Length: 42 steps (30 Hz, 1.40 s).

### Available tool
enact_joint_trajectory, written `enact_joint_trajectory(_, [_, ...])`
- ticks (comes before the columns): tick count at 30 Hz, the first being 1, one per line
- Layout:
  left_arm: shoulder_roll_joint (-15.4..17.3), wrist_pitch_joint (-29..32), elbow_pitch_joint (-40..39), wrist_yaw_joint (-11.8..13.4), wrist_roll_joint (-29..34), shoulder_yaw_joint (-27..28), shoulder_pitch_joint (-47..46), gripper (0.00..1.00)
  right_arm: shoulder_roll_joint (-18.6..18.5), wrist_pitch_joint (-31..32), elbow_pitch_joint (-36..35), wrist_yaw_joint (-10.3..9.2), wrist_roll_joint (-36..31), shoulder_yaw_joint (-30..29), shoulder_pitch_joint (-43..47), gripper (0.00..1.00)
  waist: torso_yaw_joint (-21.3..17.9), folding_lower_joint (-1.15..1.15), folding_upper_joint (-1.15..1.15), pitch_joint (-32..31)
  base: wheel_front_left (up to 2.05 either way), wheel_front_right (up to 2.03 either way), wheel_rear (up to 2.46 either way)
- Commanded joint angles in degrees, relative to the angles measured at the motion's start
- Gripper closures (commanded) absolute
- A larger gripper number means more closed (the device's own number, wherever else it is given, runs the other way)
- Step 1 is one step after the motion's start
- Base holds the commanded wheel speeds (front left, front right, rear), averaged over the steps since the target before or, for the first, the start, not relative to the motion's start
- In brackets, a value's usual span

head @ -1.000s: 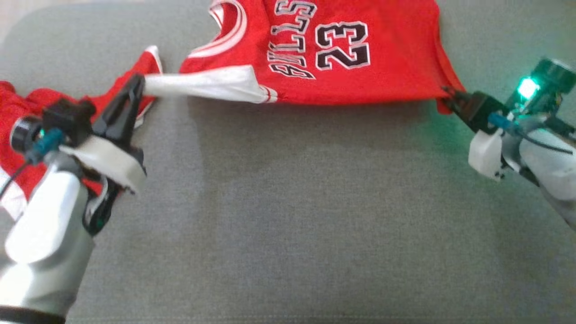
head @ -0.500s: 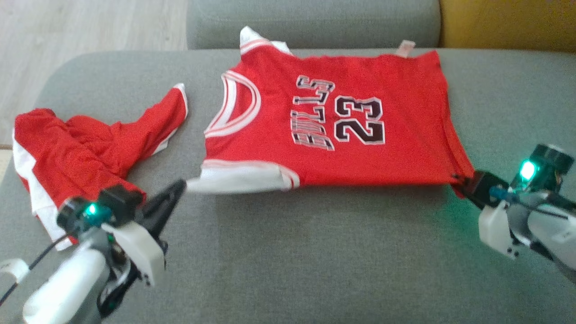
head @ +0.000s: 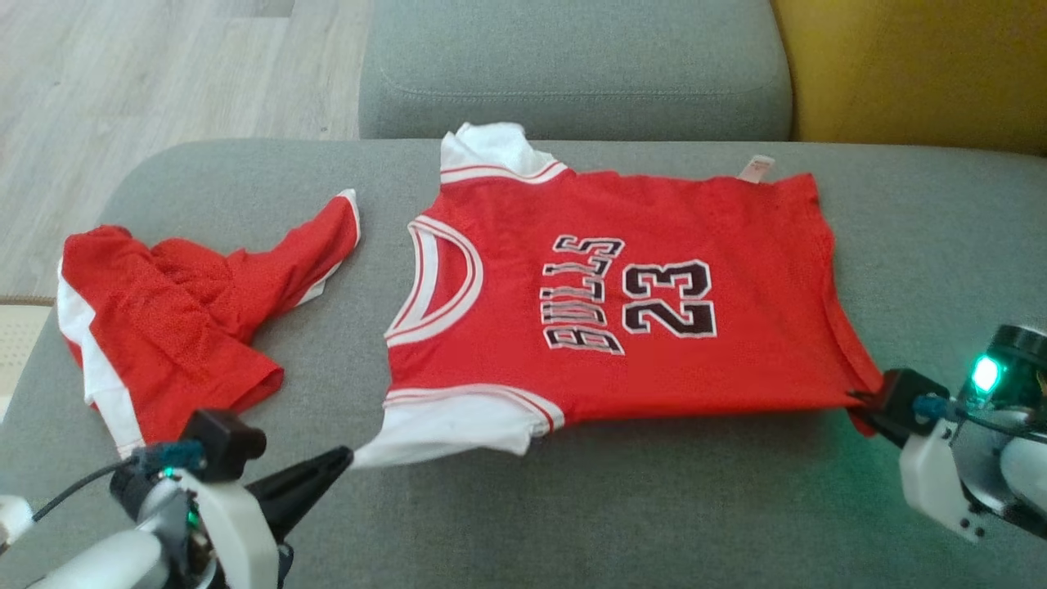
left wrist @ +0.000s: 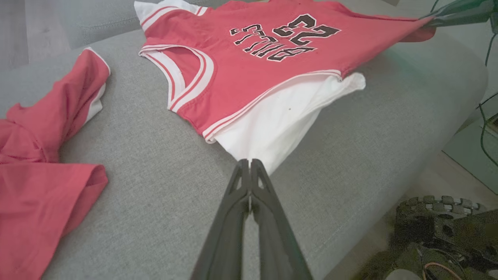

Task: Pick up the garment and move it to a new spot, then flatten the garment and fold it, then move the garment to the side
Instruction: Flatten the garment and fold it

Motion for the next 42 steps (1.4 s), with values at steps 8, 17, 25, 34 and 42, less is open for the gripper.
enact_joint_trajectory(8, [8.0,2.7,-6.7,0.1,-6.5,-1.6,-2.3,1.00,-7.7,5.7,-9.8,-0.05,3.0,-0.6,4.0,1.00,-0.3,0.01,0.00,-1.2,0.00,0.00,0.00])
enact_joint_trajectory(17, [12.7,5.9,-12.3,0.1,-11.2,-6.0,-2.3,1.00,-13.8,14.3,-22.1,-0.05,6.0,-0.5,8.3,1.00,-1.0,0.01,0.00,-2.4,0.00,0.00,0.00])
enact_joint_trajectory(25, [14.1,6.0,-13.5,0.1,-11.2,-6.1,-6.3,1.00,-16.4,18.0,-27.1,-0.05,7.9,-0.5,6.6,1.00,-2.0,0.01,0.00,-1.5,0.00,0.00,0.00])
enact_joint_trajectory(34, [12.1,4.8,-10.5,0.1,-9.3,-4.4,-13.2,1.00,-14.7,18.5,-26.5,-0.05,6.5,-0.5,2.5,1.00,-3.1,0.01,0.00,1.1,0.00,0.00,0.00])
enact_joint_trajectory(42, [8.4,4.3,-5.9,0.1,-7.3,-5.3,-22.5,1.00,-12.4,18.4,-23.2,-0.05,1.9,-0.5,-2.9,1.00,-3.8,0.01,0.00,6.4,0.00,0.00,0.00])
